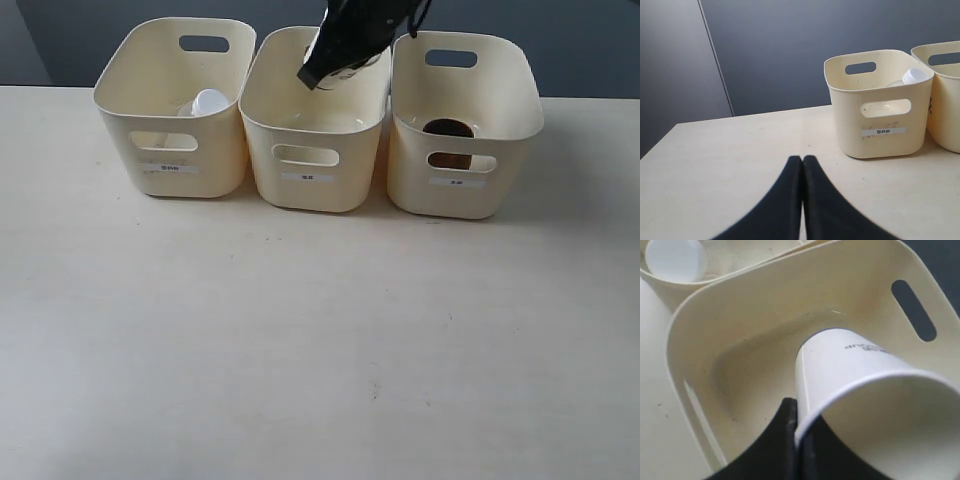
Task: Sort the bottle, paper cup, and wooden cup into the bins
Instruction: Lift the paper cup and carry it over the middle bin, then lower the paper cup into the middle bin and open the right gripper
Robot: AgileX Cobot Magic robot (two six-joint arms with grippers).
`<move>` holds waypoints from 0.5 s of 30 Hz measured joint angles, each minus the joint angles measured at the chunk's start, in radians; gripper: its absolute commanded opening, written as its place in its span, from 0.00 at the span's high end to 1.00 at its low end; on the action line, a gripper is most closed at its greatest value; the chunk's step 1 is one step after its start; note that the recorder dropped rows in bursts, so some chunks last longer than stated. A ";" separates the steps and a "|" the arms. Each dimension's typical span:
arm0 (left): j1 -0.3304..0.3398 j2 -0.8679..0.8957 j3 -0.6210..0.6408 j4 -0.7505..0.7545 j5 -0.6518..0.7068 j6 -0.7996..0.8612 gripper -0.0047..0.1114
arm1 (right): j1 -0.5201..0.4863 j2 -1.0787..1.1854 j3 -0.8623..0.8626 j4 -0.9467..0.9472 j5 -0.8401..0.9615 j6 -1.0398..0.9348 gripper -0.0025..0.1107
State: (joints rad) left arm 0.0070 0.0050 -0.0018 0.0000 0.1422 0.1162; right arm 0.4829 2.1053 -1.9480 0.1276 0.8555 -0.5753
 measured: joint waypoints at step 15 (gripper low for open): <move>0.000 0.000 0.000 0.000 0.000 0.000 0.96 | 0.000 0.261 -0.208 -0.069 0.117 -0.068 0.98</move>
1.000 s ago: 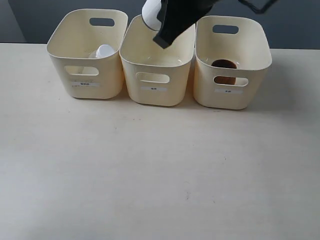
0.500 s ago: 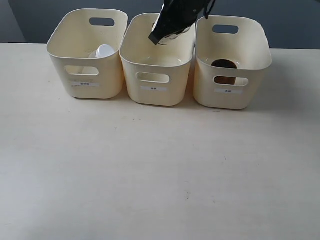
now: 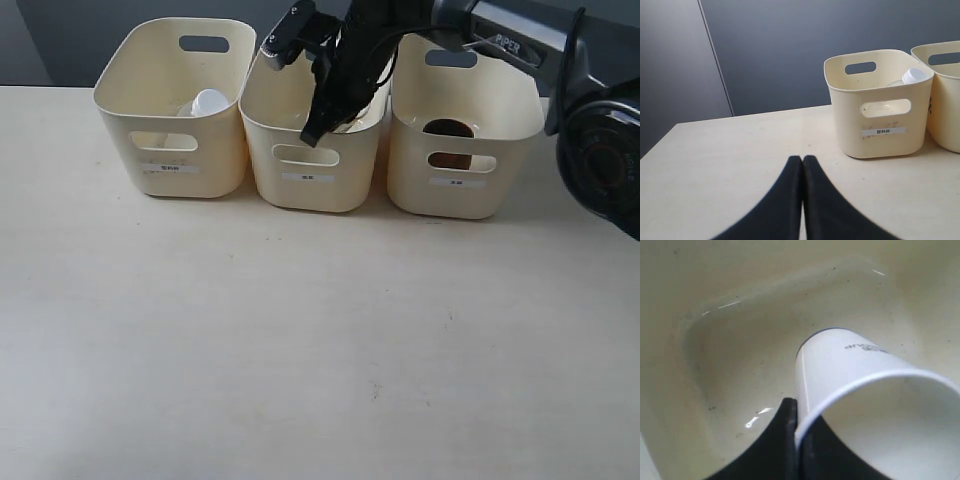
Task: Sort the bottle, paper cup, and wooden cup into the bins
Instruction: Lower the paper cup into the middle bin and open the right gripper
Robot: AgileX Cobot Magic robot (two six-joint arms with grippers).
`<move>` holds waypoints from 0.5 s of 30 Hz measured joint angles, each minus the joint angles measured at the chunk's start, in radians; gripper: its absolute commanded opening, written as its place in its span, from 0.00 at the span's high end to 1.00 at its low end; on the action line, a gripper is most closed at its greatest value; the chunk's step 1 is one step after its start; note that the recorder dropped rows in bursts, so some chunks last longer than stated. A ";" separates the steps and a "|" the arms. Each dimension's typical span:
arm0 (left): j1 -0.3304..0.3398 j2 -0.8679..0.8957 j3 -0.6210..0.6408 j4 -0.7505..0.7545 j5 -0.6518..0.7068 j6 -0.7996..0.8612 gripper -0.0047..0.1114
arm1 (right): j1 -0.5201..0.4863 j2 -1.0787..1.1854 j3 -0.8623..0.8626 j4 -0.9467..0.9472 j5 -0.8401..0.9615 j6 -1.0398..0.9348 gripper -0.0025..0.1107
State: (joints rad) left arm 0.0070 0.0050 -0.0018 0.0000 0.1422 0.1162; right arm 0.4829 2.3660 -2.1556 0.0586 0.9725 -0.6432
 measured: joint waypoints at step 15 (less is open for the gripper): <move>0.000 0.000 0.000 0.000 0.000 0.000 0.96 | 0.000 0.004 0.000 0.000 0.007 -0.007 0.74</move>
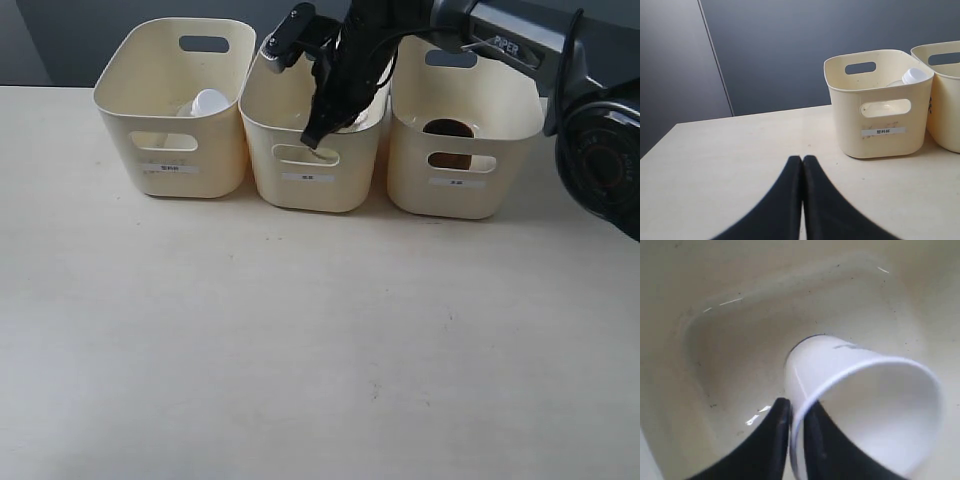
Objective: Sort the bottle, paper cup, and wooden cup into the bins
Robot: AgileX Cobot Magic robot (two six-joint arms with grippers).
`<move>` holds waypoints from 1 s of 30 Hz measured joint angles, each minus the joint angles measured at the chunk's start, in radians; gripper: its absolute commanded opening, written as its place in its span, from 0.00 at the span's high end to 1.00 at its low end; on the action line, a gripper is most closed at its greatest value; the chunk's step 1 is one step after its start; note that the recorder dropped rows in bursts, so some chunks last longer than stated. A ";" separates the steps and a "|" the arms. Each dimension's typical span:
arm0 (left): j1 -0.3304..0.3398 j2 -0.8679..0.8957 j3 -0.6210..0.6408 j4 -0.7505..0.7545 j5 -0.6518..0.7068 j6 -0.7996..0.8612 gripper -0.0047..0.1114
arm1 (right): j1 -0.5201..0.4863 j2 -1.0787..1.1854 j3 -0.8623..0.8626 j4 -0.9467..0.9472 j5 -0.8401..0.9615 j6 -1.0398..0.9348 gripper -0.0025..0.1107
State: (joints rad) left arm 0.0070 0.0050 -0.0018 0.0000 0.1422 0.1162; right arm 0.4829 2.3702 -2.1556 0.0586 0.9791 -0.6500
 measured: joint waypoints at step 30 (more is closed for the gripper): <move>0.000 0.000 0.000 0.000 0.000 0.000 0.96 | 0.000 -0.152 -0.002 0.043 0.124 -0.004 0.98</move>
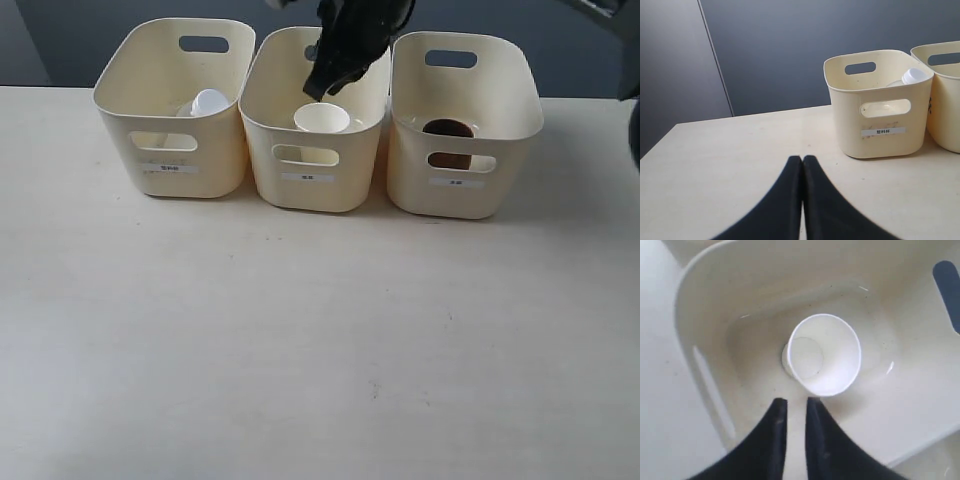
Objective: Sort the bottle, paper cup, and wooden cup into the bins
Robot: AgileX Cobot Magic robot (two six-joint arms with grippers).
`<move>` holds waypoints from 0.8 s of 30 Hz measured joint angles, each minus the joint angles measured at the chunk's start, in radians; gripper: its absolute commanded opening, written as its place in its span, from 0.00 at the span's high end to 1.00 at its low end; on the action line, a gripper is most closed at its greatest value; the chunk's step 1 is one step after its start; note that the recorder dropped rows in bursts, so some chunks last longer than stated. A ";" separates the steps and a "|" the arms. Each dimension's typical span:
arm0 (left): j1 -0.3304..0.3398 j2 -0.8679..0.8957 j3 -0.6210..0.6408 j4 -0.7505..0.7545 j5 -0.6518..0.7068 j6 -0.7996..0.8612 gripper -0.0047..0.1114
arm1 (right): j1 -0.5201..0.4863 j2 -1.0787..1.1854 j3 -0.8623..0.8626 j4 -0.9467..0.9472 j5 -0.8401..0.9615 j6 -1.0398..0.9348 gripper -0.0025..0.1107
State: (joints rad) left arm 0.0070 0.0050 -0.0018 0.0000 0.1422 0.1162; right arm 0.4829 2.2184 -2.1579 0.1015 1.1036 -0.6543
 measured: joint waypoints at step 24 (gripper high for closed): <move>0.000 0.000 0.000 0.000 0.000 0.000 0.96 | 0.000 -0.923 0.850 -0.215 0.076 0.279 0.99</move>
State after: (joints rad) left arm 0.0070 0.0050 -0.0018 0.0000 0.1422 0.1162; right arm 0.4829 1.2950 -1.3079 -0.1140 1.1799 -0.3756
